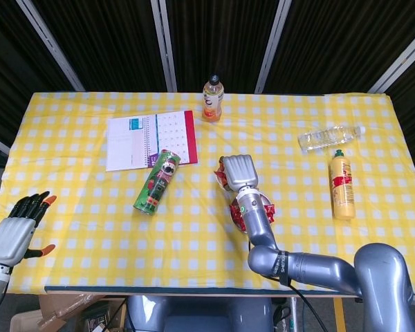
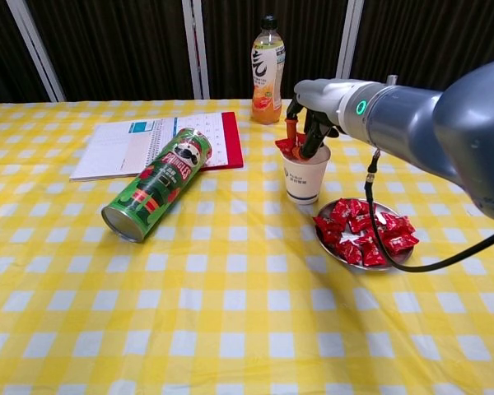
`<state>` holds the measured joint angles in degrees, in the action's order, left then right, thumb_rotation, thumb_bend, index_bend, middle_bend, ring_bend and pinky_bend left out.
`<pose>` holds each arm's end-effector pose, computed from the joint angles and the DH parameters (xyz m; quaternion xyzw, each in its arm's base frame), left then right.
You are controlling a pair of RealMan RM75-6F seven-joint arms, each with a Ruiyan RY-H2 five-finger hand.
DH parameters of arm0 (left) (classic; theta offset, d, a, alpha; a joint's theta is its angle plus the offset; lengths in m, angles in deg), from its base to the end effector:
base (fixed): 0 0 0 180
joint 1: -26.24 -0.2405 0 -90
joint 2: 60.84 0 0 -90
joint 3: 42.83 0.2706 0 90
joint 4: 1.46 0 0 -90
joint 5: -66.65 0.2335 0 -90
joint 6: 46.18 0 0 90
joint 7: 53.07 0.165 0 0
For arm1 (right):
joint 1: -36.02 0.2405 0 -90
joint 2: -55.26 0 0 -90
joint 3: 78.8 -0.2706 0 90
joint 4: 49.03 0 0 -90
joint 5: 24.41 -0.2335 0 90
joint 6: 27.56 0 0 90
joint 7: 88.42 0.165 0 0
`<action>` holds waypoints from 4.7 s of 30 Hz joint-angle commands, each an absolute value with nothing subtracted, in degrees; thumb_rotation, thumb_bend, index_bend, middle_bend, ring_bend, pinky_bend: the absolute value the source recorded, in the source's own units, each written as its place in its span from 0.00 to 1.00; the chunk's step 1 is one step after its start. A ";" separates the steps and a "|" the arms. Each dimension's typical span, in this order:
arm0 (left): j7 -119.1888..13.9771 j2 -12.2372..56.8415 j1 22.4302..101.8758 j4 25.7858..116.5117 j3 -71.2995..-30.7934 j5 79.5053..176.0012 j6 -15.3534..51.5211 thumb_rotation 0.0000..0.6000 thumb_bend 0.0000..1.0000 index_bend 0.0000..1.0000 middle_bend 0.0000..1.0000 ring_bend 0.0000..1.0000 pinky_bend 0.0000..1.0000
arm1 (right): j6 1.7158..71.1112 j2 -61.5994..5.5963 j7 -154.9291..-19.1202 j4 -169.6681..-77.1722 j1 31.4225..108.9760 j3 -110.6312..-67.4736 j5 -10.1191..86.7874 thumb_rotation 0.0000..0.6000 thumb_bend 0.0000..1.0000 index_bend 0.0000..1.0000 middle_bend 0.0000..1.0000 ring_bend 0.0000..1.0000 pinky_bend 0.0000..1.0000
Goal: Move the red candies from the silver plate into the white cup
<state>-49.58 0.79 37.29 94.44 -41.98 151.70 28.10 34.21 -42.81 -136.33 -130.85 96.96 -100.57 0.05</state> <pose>-0.3220 0.2199 0.1152 -0.6674 -0.4125 -0.3256 0.5276 -0.0549 -0.4350 -0.0662 0.6933 -0.4191 0.3086 0.4985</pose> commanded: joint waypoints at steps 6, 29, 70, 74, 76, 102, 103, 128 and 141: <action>-49.67 0.72 37.27 94.47 -41.94 151.70 28.14 1.00 0.03 0.00 0.00 0.00 0.00 | 35.39 -42.62 -136.12 -131.32 97.30 -100.41 0.71 1.00 0.39 0.42 0.80 0.84 0.85; -50.19 0.77 37.24 94.25 -41.89 151.97 28.40 1.00 0.03 0.00 0.00 0.00 0.00 | 39.83 -41.93 -132.96 -134.57 96.24 -99.67 6.44 1.00 0.30 0.37 0.70 0.70 0.83; -50.79 0.86 36.76 94.30 -41.94 152.36 29.49 1.00 0.03 0.00 0.00 0.00 0.00 | 41.63 -36.22 -133.39 -146.13 81.92 -84.20 8.18 1.00 0.30 0.17 0.70 0.70 0.81; -50.88 0.85 36.81 94.26 -41.96 152.13 29.27 1.00 0.03 0.00 0.00 0.00 0.00 | 40.19 -36.96 -132.97 -144.10 81.88 -84.70 7.63 1.00 0.30 0.20 0.70 0.70 0.81; -50.90 0.85 36.86 94.28 -41.96 152.14 29.16 1.00 0.03 0.00 0.00 0.00 0.00 | 39.62 -37.44 -132.42 -143.07 81.80 -84.96 7.86 1.00 0.30 0.27 0.70 0.70 0.81; -51.35 0.54 37.12 94.85 -41.99 151.79 28.51 1.00 0.03 0.00 0.00 0.00 0.00 | 40.11 -35.17 -129.78 -145.44 81.23 -89.86 13.22 1.00 0.51 0.63 0.74 0.78 0.83; -51.35 0.52 37.10 94.82 -41.98 151.76 28.51 1.00 0.03 0.00 0.00 0.00 0.00 | 40.49 -34.47 -130.08 -146.32 81.54 -90.67 13.20 1.00 0.51 0.63 0.74 0.78 0.83; -50.15 1.04 37.56 94.53 -42.40 150.31 27.53 1.00 0.03 0.00 0.00 0.00 0.00 | 34.30 -37.93 -131.52 -138.53 92.30 -99.18 4.43 1.00 0.51 0.62 0.74 0.78 0.83; -50.42 0.66 37.61 95.02 -42.45 149.53 27.01 1.00 0.03 0.00 0.00 0.00 0.00 | 34.59 -39.16 -131.52 -136.00 94.24 -99.19 3.96 1.00 0.43 0.41 0.74 0.78 0.83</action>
